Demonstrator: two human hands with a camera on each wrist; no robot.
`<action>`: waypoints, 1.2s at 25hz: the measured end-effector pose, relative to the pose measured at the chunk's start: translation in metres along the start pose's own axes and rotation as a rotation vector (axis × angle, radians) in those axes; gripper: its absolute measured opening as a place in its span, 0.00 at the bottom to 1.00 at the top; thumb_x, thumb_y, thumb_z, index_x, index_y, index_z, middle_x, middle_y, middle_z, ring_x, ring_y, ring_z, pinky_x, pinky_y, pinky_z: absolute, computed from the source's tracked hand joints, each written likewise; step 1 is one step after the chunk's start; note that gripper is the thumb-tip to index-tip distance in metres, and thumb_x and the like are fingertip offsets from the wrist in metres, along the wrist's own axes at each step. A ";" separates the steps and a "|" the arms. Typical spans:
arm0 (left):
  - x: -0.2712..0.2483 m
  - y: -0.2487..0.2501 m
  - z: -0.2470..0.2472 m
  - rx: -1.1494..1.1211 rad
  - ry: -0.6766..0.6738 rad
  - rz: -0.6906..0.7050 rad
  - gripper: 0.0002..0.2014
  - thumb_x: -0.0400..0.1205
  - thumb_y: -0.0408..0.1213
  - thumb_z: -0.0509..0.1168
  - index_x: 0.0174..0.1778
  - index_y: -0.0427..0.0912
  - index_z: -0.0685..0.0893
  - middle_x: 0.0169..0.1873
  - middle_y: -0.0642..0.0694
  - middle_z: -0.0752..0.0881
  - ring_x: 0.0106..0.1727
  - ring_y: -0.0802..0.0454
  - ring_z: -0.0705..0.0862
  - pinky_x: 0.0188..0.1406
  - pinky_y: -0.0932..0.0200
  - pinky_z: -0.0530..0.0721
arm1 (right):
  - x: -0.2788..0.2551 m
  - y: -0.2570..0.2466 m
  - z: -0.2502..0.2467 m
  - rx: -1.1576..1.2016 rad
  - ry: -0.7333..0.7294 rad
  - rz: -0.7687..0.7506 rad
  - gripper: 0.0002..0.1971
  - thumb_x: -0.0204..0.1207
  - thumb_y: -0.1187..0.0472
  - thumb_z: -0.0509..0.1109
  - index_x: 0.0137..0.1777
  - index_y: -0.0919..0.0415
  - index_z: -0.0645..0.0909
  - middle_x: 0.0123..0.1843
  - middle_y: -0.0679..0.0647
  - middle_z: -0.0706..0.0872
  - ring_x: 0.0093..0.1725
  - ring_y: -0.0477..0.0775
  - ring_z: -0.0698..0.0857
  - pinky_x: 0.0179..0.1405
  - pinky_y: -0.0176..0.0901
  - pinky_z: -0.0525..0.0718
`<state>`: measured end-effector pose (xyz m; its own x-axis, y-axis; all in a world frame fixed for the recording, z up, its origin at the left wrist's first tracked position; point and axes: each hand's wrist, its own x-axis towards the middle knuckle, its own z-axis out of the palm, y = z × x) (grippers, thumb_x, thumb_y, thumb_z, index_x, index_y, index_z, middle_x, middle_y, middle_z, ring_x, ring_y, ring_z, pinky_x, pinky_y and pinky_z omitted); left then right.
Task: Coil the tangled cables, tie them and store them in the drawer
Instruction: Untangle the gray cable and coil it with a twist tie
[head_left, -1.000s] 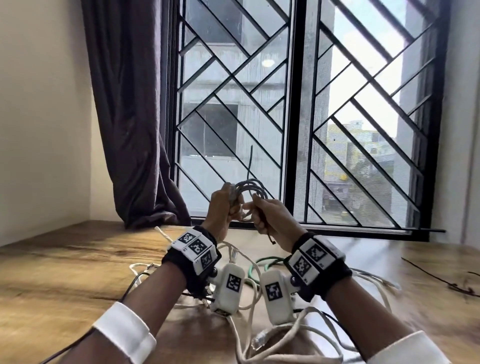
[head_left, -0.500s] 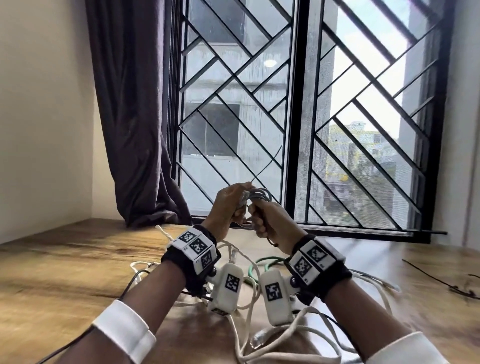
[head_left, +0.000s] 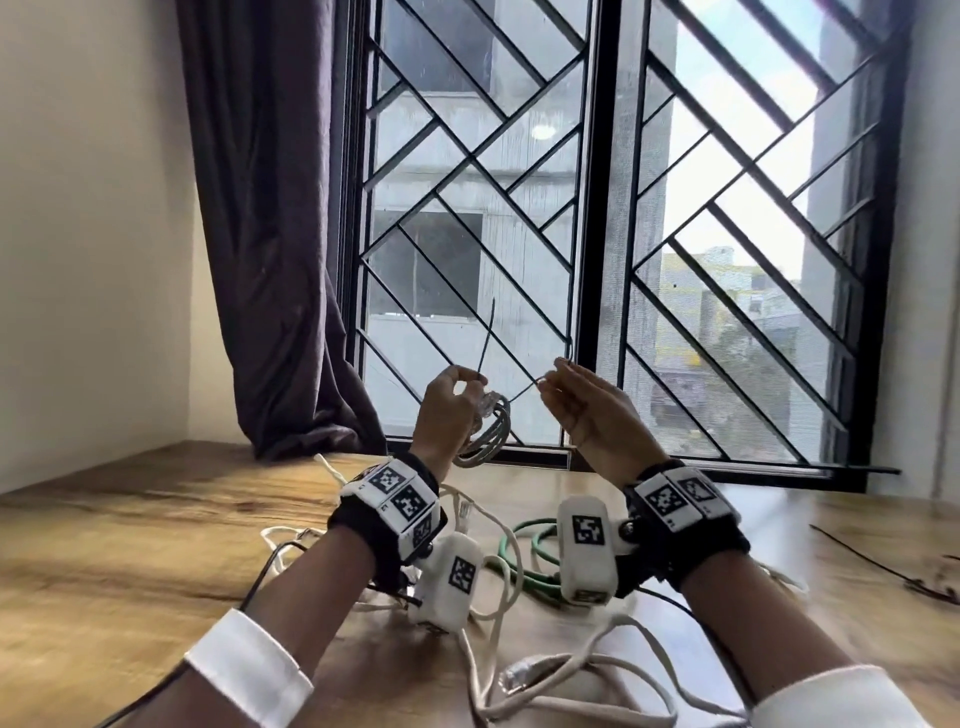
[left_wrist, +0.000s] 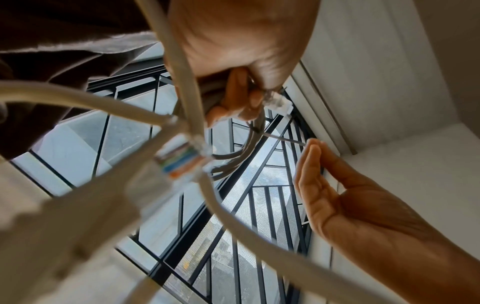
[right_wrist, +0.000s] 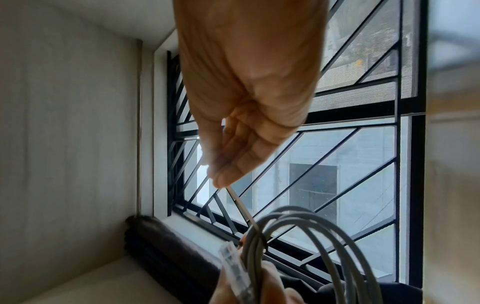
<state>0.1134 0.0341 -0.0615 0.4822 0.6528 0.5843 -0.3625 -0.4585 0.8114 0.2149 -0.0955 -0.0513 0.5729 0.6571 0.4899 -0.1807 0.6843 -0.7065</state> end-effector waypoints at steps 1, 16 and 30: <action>0.001 0.001 0.000 0.064 -0.011 0.037 0.04 0.78 0.36 0.60 0.39 0.48 0.78 0.31 0.38 0.83 0.17 0.54 0.74 0.19 0.64 0.69 | 0.001 -0.001 -0.002 0.008 0.028 -0.021 0.04 0.72 0.66 0.69 0.41 0.66 0.85 0.30 0.54 0.88 0.30 0.46 0.88 0.33 0.34 0.87; -0.011 0.011 -0.007 1.307 -0.042 0.570 0.10 0.83 0.45 0.58 0.55 0.48 0.79 0.43 0.43 0.89 0.48 0.41 0.87 0.38 0.57 0.72 | -0.007 0.002 -0.001 -0.610 -0.085 0.361 0.09 0.76 0.64 0.70 0.47 0.72 0.85 0.27 0.52 0.80 0.22 0.41 0.78 0.29 0.33 0.86; -0.002 0.010 -0.001 0.147 -0.117 0.149 0.29 0.70 0.70 0.63 0.35 0.42 0.81 0.21 0.56 0.81 0.22 0.59 0.78 0.25 0.61 0.77 | -0.001 0.005 -0.001 -0.484 0.111 0.103 0.07 0.77 0.66 0.69 0.40 0.69 0.82 0.30 0.55 0.77 0.21 0.41 0.78 0.31 0.36 0.88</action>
<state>0.1084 0.0286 -0.0546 0.5238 0.5011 0.6889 -0.3208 -0.6331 0.7045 0.2138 -0.0931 -0.0560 0.6580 0.6578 0.3665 0.1353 0.3755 -0.9169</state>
